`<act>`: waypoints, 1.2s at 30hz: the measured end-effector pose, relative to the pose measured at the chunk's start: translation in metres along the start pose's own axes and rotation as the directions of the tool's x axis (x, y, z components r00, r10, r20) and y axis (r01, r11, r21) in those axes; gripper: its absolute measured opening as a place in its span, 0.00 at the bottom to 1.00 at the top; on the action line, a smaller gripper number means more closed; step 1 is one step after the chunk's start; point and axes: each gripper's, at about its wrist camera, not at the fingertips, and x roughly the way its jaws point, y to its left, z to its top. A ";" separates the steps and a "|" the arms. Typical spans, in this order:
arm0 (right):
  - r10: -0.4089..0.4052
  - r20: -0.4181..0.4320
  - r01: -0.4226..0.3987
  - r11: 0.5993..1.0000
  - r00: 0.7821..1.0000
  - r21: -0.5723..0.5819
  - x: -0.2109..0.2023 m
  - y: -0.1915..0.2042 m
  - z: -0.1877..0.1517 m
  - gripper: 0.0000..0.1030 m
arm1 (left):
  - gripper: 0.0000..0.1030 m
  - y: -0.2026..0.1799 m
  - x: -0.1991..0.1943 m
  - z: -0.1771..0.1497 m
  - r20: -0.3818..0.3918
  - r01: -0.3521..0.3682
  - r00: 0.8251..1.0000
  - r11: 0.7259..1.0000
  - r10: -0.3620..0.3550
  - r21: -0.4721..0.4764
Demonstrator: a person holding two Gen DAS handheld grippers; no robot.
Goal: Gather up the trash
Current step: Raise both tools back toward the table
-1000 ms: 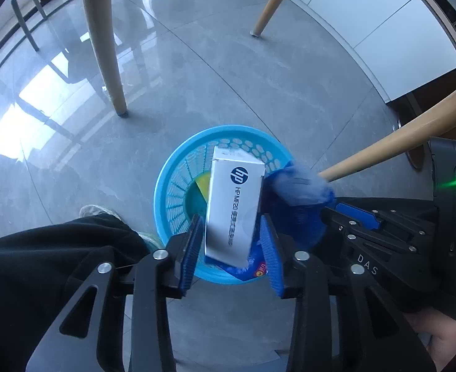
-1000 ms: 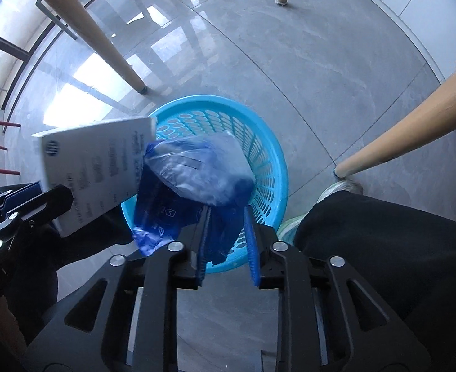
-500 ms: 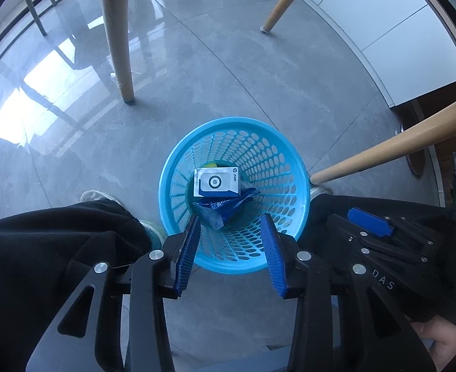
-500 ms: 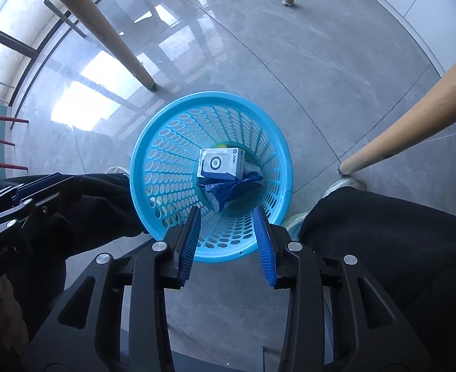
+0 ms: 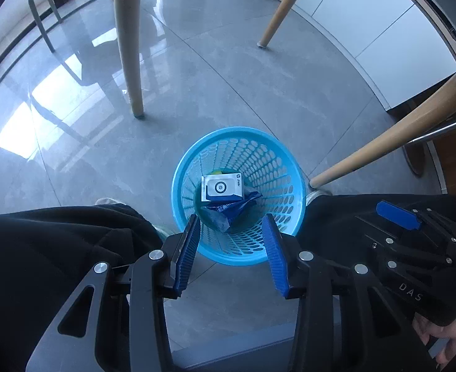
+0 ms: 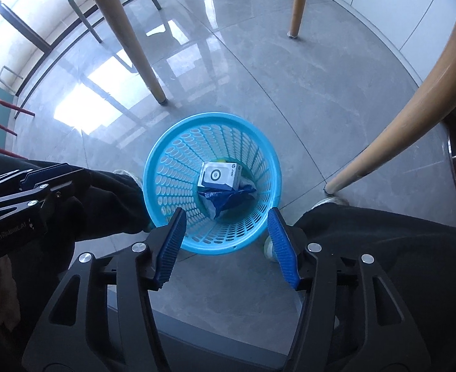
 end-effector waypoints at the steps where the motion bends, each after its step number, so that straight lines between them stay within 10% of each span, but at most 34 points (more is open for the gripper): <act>1: 0.001 0.007 -0.001 1.000 1.000 -0.005 -0.004 0.000 -0.002 0.51 | 0.41 -0.002 -0.004 -0.002 0.009 -0.003 1.000 1.000 0.003 0.009; 23: 0.070 0.158 -0.062 0.997 0.985 -0.054 -0.114 -0.005 -0.060 0.64 | 0.55 -0.007 -0.111 -0.056 0.204 -0.012 0.979 0.988 -0.020 0.151; 36: 0.133 0.312 -0.091 0.985 0.941 -0.145 -0.204 0.009 -0.084 0.73 | 0.62 -0.022 -0.204 -0.056 0.407 0.017 0.908 0.980 -0.099 0.200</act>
